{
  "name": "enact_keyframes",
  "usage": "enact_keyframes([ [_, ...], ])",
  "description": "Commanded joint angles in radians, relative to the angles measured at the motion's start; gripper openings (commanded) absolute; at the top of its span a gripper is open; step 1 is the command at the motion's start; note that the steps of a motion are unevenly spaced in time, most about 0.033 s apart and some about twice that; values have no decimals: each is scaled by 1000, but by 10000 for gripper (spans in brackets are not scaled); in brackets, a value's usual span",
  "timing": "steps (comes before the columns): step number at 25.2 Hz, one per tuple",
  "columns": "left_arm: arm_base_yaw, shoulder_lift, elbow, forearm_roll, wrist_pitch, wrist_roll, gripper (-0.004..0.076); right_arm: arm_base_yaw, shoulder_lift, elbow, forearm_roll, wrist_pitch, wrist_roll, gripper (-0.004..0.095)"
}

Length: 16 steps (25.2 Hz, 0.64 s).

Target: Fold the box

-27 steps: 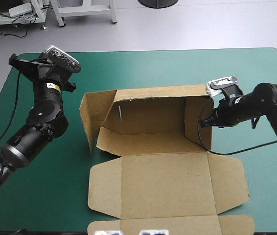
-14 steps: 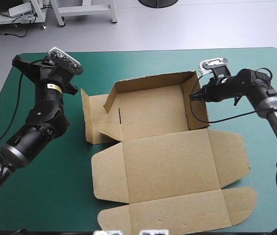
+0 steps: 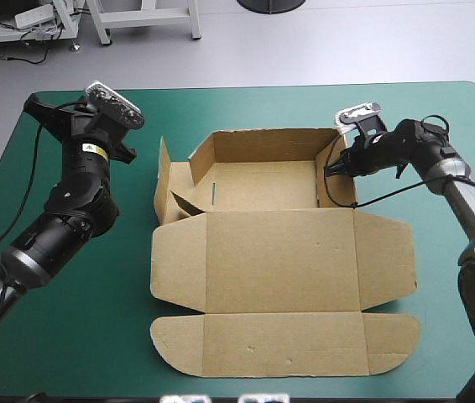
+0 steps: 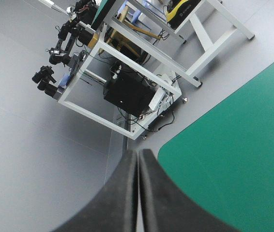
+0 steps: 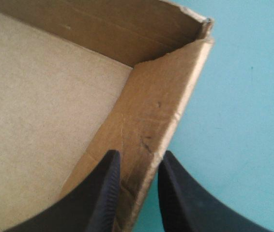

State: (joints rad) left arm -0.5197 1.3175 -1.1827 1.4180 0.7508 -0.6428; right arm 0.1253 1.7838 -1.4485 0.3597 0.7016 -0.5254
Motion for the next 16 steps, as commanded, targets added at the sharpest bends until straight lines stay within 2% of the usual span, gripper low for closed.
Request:
enact_keyframes([
  [1,1,-34,-30,47,-3,-1,-5,0,-40,-41,18,-1,-19,357],
  [8,1,-34,-30,21,-8,15,-5,0,-42,-130,34,101,-12,372],
  [16,1,-34,-30,1,-10,30,-5,0,-72,-390,32,277,33,372],
])
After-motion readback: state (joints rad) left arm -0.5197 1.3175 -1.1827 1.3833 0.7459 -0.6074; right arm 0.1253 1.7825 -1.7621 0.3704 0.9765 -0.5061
